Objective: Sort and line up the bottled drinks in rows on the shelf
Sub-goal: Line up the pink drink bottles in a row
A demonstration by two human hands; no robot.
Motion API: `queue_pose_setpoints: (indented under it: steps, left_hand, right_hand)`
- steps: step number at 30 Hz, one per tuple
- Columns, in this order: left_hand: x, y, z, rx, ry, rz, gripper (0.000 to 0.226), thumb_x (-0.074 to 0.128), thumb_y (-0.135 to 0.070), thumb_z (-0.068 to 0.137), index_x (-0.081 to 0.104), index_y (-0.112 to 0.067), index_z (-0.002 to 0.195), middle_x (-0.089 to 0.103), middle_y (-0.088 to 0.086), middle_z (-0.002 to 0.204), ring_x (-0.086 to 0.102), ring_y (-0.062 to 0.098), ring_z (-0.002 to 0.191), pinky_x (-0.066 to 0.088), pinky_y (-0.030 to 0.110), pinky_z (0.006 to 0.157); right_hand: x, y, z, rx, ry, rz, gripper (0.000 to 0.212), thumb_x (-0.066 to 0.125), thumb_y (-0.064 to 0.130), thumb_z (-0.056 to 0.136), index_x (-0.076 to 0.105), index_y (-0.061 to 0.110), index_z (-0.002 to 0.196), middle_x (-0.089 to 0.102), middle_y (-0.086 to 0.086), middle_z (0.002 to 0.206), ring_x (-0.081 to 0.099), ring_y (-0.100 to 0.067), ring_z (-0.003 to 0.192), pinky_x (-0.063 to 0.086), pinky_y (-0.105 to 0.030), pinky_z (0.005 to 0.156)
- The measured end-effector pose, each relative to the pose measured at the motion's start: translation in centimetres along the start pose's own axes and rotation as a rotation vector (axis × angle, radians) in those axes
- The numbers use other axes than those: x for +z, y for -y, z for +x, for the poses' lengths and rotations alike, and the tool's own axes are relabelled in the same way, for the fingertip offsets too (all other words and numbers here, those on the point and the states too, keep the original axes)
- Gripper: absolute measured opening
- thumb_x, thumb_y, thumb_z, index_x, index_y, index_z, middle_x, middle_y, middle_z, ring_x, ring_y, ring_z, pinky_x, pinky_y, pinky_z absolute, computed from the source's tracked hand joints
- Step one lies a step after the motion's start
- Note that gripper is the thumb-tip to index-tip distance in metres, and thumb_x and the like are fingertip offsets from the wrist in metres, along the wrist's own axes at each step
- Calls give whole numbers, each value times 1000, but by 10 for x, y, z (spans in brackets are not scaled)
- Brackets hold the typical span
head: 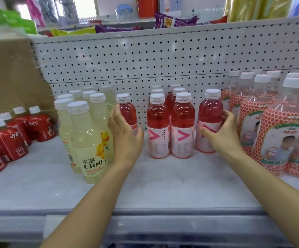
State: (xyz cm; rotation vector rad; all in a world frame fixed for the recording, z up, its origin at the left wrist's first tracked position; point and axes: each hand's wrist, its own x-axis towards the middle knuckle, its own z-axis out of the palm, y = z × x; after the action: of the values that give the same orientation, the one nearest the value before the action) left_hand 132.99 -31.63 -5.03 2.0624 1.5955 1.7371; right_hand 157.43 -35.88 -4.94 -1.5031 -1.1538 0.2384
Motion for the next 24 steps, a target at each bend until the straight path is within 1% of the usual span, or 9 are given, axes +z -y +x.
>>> queue_pose_setpoints:
  steps: [2, 4, 6, 9, 11, 13, 16, 20, 24]
  left_hand:
    - [2, -7, 16, -42, 20, -28, 85, 62, -11, 93, 5, -5, 155, 11, 14, 161, 7, 23, 151, 7, 27, 119]
    - [1, -14, 35, -92, 9, -66, 82, 57, -17, 96, 4, -6, 157, 14, 12, 162, 10, 24, 150, 9, 25, 116]
    - [-3, -17, 54, -135, 34, -79, 74, 53, -21, 98, 10, -5, 157, 22, 12, 161, 20, 25, 148, 16, 29, 117]
    - [-9, -20, 76, -185, 144, -34, 55, 44, -21, 103, 27, -8, 154, 33, 13, 156, 31, 25, 143, 24, 33, 114]
    - [-15, -22, 82, -165, 207, 5, 49, 48, -24, 103, 38, -12, 150, 39, 15, 148, 38, 28, 137, 29, 34, 112]
    - [-19, -24, 80, -123, 246, 62, 52, 58, -35, 98, 46, -16, 145, 44, 15, 139, 42, 30, 131, 33, 39, 110]
    - [-23, -27, 73, -101, 221, 83, 53, 69, -47, 87, 58, -15, 128, 47, 9, 121, 48, 27, 118, 43, 41, 102]
    - [-30, -26, 66, -181, 213, -34, 42, 65, -44, 91, 43, -13, 111, 55, 4, 106, 57, 25, 100, 46, 36, 83]
    - [-44, -24, 52, -156, 194, -124, 44, 63, -44, 93, 42, -10, 112, 62, 3, 95, 62, 25, 90, 51, 41, 81]
  right_hand:
    - [2, 1, 3, 56, 85, 92, 86, 81, 22, 80, 25, 17, 145, 47, 0, 132, 48, -14, 114, 44, -37, 102]
    - [4, 1, 6, 80, 104, 101, 85, 81, 24, 80, 26, 17, 145, 47, 2, 126, 47, -14, 111, 45, -44, 104]
    - [6, 2, 9, 88, 105, 89, 83, 81, 27, 80, 28, 15, 143, 50, -1, 126, 49, -15, 111, 44, -45, 104]
    - [5, 2, 14, 89, 108, 59, 80, 82, 32, 78, 34, 14, 138, 54, -5, 127, 53, -19, 113, 45, -42, 101]
    - [4, 0, 15, 83, 107, 46, 73, 83, 33, 76, 37, 15, 130, 57, -5, 122, 59, -22, 110, 48, -39, 95]
    - [2, -3, 13, 69, 105, 32, 66, 83, 34, 76, 39, 19, 122, 59, -5, 116, 63, -24, 104, 49, -37, 88]
    - [-3, -6, 8, 66, 124, 36, 65, 82, 37, 77, 39, 19, 122, 60, -5, 114, 63, -25, 102, 49, -39, 86]
    - [-10, -5, -4, 70, 119, 49, 65, 82, 37, 77, 39, 22, 123, 60, -4, 115, 66, -26, 102, 53, -45, 90]
    - [-17, 6, -26, 39, 116, 66, 65, 81, 32, 79, 39, 21, 128, 58, -1, 118, 61, -21, 105, 49, -39, 89]
